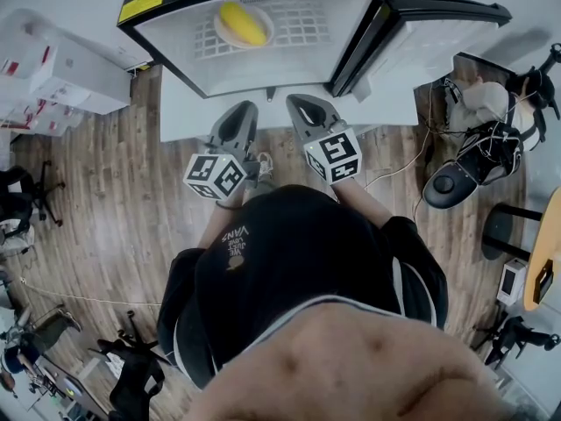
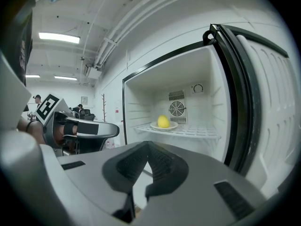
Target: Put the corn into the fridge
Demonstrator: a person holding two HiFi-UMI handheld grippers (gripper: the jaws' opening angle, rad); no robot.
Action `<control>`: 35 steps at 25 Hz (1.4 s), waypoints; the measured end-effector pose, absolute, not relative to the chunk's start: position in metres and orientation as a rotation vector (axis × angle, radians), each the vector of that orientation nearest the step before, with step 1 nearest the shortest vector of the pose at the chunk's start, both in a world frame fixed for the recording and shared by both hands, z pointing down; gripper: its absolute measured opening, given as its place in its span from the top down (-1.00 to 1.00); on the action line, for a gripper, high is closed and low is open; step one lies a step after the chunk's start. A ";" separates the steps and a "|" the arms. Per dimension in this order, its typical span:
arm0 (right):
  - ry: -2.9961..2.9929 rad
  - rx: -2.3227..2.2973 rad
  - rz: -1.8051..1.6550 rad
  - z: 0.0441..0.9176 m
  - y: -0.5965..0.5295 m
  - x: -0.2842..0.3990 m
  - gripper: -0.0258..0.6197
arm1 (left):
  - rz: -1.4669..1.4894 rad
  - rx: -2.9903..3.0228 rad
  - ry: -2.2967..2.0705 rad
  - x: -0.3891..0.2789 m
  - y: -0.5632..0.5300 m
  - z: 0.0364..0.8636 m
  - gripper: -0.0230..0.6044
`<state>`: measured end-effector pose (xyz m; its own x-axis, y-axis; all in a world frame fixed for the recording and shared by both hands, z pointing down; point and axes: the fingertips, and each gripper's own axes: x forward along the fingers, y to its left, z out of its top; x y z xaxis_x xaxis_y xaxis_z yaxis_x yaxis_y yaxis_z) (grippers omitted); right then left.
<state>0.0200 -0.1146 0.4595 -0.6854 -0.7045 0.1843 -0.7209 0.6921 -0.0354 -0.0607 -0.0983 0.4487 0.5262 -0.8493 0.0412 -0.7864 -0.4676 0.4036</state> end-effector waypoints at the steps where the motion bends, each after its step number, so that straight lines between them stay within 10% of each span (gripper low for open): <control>1: -2.744 1.163 0.155 0.460 -0.114 0.020 0.88 | -0.232 2.396 -1.348 -0.060 -0.097 0.449 0.78; 35: -2.733 1.166 0.171 0.468 -0.079 0.037 0.88 | -0.226 2.368 -1.358 -0.048 -0.061 0.462 0.78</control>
